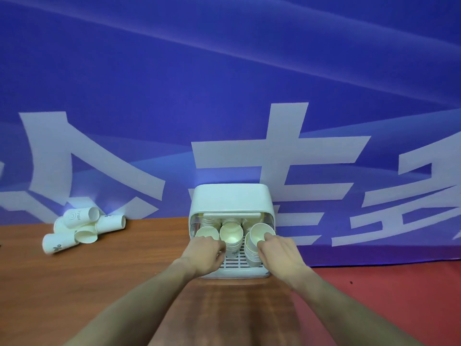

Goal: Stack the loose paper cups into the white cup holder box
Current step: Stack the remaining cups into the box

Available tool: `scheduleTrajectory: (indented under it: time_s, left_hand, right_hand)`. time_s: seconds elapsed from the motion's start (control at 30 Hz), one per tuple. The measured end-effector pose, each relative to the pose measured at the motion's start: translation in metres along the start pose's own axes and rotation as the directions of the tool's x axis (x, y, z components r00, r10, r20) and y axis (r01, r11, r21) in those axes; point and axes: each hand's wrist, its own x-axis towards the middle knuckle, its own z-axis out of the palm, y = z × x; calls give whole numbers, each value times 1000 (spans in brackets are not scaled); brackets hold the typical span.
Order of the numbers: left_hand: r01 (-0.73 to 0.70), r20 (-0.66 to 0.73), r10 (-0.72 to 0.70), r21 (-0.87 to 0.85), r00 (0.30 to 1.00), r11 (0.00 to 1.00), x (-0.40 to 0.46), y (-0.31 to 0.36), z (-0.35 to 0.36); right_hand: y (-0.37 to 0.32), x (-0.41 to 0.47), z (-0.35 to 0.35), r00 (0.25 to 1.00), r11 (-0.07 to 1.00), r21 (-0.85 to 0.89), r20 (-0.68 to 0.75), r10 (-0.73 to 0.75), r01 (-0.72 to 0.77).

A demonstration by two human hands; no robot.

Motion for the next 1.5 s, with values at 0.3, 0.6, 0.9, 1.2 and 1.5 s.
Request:
scheduleTrajectory:
  time_s: [0.3, 0.6, 0.9, 1.2, 1.5]
  left_hand:
    - [19, 26, -17, -66, 1000, 998, 15, -10, 18]
    - [-2, -1, 2, -46, 1000, 999, 16, -21, 16]
    - [147, -63, -146, 14, 987, 989, -47, -97, -9]
    - [427, -97, -424, 3, 900, 904, -159, -201, -15]
    - [593, -40, -592, 20, 805, 805, -257, -292, 3]
  right_hand:
    - [1, 17, 14, 980, 998, 41, 193, 47, -56]
    - [-7, 18, 5, 991, 994, 105, 133, 23, -37]
    - [-78, 35, -36, 992, 986, 131, 52, -113, 106]
    - [-194, 75, -76, 952, 942, 136, -41, -304, 307]
    - [-310, 119, -84, 919, 910, 144, 14, -394, 388]
